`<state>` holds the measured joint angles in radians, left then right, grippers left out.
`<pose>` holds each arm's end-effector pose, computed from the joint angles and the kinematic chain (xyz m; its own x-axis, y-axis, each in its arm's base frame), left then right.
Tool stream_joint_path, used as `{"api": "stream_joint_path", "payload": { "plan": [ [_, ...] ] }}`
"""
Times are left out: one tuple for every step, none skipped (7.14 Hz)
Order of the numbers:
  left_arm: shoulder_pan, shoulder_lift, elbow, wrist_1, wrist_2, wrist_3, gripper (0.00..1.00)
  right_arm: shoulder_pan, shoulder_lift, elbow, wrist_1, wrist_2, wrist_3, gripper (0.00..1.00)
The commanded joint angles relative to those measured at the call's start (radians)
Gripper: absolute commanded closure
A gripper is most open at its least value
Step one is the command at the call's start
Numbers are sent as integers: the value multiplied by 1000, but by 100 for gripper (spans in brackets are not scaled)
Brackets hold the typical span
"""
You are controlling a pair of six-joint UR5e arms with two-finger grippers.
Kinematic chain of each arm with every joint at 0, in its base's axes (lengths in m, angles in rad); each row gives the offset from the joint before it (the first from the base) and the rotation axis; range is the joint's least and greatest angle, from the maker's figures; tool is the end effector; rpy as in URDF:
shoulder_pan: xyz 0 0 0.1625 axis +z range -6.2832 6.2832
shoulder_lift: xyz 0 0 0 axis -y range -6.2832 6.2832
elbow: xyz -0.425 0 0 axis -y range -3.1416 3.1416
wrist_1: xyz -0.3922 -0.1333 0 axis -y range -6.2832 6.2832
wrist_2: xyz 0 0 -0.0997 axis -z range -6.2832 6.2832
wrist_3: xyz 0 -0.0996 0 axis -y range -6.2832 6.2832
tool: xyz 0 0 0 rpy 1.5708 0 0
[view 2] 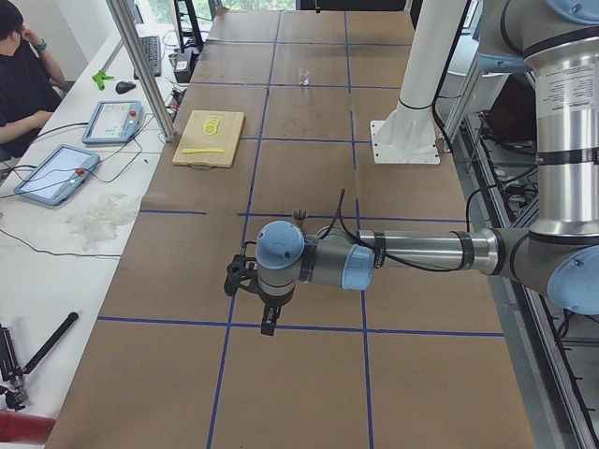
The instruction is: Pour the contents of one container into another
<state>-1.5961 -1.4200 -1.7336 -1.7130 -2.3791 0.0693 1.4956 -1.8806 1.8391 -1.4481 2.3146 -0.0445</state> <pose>-0.0723 -0.4357 0.6306 0.6934 0.1617 -0.7022 -0.0231 0.9790 0.2027 0.0381 -0.3715 0.6485 0.7256 -0.1542 0.6706 0.1073 0.9880 0.1111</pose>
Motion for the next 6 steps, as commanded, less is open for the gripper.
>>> {"api": "stream_joint_path", "payload": {
  "plan": [
    [1, 9, -24, -2, 9, 3, 0, 0, 0, 22, 0, 0, 0, 0],
    [5, 7, -24, -2, 9, 1, 0, 0, 9, 31, 2, 3, 2, 0],
    [5, 1, -12, 0, 0, -6, 0, 0, 9, 55, 0, -4, 12, 0],
    [5, 0, -12, 1, -2, -3, 0, 0, 27, 57, 2, -11, 11, 0],
    [5, 0, -23, -6, -14, 7, 0, 0, 73, 52, 0, -5, 17, 0],
    [4, -2, -29, -7, -21, 10, 0, 0, 93, 43, -5, -3, 18, 0]
  ]
}}
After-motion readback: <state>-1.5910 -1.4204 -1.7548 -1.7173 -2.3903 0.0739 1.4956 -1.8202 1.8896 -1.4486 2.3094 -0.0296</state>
